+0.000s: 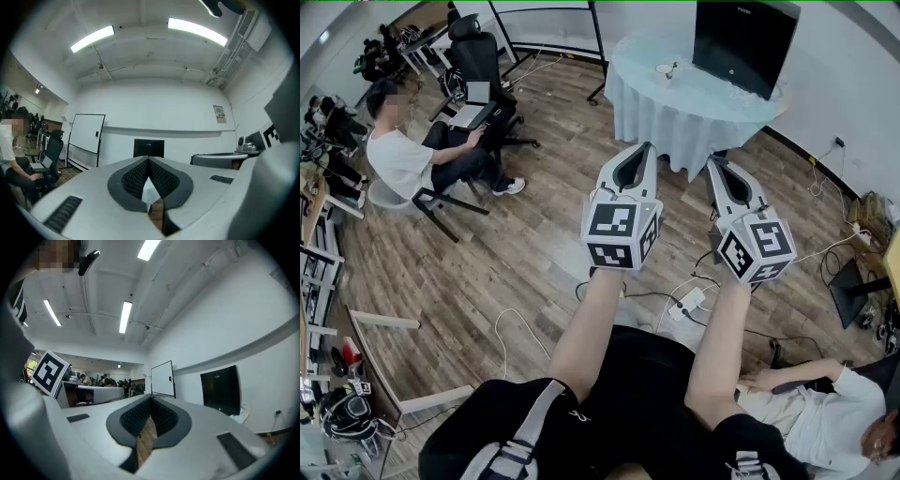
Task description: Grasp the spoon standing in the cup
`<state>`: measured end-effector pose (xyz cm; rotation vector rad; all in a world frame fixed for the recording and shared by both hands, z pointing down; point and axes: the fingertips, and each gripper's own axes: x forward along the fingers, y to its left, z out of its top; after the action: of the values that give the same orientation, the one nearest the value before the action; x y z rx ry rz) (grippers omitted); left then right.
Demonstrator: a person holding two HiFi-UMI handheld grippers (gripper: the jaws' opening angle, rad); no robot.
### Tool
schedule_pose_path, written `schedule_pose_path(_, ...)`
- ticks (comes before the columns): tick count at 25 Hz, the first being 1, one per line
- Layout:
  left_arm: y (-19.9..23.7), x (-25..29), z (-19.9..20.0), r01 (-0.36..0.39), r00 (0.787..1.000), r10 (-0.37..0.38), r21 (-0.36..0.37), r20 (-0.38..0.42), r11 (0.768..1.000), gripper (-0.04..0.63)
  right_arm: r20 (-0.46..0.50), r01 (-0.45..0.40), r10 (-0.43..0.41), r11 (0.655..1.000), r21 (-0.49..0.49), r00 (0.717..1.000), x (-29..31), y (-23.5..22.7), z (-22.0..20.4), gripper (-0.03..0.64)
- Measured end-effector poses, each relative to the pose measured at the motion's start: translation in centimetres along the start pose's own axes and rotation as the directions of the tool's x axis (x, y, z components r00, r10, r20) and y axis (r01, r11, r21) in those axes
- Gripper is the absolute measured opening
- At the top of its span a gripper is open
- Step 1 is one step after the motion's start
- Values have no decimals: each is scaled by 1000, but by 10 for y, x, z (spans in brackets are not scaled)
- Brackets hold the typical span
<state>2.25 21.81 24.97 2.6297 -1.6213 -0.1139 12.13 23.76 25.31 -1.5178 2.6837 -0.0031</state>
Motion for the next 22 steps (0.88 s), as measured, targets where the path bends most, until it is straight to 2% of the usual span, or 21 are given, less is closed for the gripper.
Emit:
schedule_pose_path(7, 4, 7, -2, 3, 1000, -3, -7, 1, 1000, 2, -6, -1, 1, 1000, -8, 1000, 7, -3, -1, 0)
schedule_pose_path(12, 12, 17, -6, 6, 1000, -7, -18, -7, 1000, 2, 28, 41, -40, 999, -25, 999, 16, -12, 1, 0)
schedule_pose_path(22, 53, 53, -13, 25, 999, -26, -41, -28, 999, 2, 17, 74, -74, 997, 3, 997, 63, -23, -9, 0)
